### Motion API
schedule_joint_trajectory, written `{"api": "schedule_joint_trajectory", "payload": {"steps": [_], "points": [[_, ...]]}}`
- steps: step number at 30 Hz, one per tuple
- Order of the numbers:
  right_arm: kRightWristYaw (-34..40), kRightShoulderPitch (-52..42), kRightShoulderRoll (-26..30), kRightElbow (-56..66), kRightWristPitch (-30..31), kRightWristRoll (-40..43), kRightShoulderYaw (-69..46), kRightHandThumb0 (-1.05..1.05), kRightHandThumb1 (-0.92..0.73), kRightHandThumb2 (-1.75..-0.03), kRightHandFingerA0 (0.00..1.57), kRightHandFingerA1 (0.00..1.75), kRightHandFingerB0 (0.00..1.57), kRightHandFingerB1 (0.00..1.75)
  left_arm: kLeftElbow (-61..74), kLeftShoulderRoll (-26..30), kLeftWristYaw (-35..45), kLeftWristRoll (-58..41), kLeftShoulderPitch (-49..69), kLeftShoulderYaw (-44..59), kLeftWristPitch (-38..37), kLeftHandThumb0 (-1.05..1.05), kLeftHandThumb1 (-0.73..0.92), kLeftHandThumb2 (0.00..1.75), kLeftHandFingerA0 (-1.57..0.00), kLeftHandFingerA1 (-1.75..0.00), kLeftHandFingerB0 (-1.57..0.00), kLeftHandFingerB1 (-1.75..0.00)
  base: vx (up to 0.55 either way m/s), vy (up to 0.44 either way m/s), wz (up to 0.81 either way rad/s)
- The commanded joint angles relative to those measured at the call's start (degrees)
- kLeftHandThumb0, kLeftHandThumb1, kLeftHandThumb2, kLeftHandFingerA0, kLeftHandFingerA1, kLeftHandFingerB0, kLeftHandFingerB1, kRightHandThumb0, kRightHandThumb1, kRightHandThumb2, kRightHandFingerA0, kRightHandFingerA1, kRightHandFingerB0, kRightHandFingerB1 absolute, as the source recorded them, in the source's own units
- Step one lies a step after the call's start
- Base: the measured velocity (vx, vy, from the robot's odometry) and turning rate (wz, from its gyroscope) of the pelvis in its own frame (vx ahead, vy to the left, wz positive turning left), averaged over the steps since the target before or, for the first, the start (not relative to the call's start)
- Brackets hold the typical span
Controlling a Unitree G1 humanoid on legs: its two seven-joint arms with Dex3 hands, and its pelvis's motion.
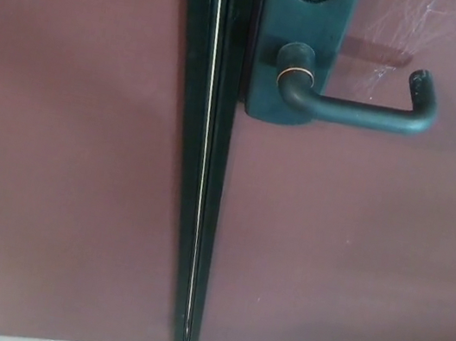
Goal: The robot walks towards the door handle and put its right hand on it and twist the handle
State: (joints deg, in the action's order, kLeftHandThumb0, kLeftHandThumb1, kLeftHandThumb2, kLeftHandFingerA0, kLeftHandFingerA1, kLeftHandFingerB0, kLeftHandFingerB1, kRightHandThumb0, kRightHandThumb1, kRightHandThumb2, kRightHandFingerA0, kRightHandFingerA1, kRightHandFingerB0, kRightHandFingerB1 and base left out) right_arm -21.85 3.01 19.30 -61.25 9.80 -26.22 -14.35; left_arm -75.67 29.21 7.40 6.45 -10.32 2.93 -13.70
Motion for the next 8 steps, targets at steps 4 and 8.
{"api": "schedule_joint_trajectory", "payload": {"steps": [4, 8], "points": [[27.56, -1.15, -0.93, -8.71, -10.17, -2.74, 7.05, -0.72, -0.57, -0.9, 0.0, 0.13, 0.01, 0.18, -0.11, -0.97, 1.3, 1.21, 2.06, -1.1, 0.59, -0.59, 0.32, 0.77, -0.55, -0.7, -0.43, -0.64, 0.0, 0.0, 0.0], [27.52, -0.14, -0.85, -9.36, -10.33, -1.63, 7.29, -0.7, -0.57, -0.9, 0.0, 0.14, 0.01, 0.19, 0.03, -1.03, 1.54, 0.91, 1.4, -0.94, 0.9, -0.57, 0.31, 0.76, -0.55, -0.7, -0.44, -0.65, 0.0, 0.0, 0.0]]}}
